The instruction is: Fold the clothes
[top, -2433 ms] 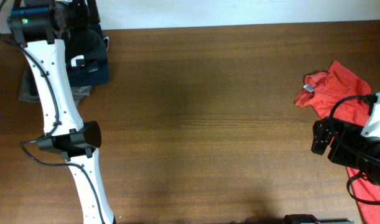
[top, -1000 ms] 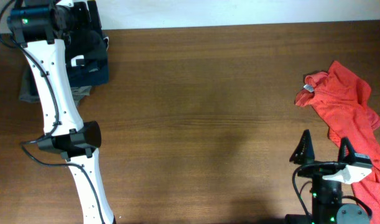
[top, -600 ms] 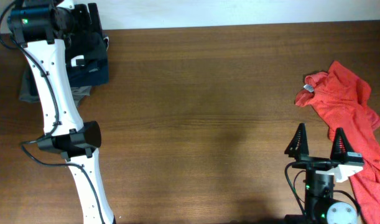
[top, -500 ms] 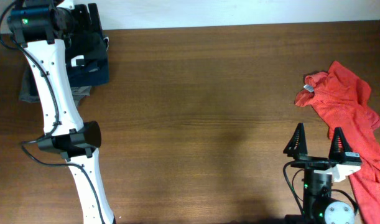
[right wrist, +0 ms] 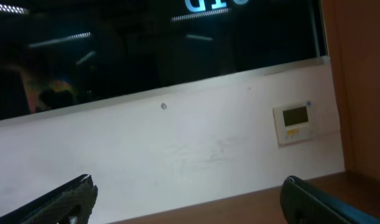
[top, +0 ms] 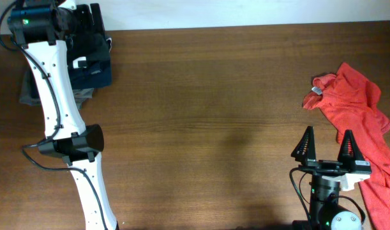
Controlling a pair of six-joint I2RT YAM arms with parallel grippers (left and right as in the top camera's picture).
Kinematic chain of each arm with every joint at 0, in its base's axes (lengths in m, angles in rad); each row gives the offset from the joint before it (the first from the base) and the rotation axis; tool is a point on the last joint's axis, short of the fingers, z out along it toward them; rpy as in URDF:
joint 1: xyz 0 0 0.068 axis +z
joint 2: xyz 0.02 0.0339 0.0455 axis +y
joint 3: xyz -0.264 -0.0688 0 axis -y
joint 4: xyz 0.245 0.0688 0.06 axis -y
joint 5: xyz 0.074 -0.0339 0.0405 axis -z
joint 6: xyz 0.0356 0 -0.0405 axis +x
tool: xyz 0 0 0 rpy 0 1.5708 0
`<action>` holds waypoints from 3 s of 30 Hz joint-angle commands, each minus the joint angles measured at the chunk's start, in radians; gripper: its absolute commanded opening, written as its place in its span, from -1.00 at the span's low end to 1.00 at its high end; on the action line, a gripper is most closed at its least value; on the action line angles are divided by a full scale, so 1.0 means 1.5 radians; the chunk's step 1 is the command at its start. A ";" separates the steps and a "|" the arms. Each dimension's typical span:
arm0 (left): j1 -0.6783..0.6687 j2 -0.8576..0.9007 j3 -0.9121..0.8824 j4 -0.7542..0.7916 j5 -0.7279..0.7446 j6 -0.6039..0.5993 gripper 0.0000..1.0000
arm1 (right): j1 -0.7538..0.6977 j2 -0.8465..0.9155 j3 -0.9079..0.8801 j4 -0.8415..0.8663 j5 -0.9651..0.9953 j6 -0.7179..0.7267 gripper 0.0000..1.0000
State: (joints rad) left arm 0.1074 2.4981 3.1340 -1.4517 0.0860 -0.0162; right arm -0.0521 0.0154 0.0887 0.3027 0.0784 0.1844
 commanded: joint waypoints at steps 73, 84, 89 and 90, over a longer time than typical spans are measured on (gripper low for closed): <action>-0.020 -0.024 -0.036 -0.100 -0.028 0.011 0.98 | 0.043 -0.002 -0.055 -0.249 0.021 0.005 0.97; -0.094 -0.470 -0.907 0.492 -0.035 0.036 0.98 | 0.043 -0.002 -0.055 -0.249 0.021 0.005 0.97; -0.095 -0.622 -1.193 0.672 -0.036 0.036 0.98 | 0.043 -0.002 -0.055 -0.249 0.021 0.005 0.97; -0.095 -0.651 -1.241 0.703 -0.037 0.036 0.98 | 0.043 -0.002 -0.055 -0.249 0.021 0.005 0.97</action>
State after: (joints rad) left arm -0.0433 1.6535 1.4864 -0.4881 0.0395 0.0189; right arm 0.0067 0.0158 0.0101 -0.0631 0.1074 0.1848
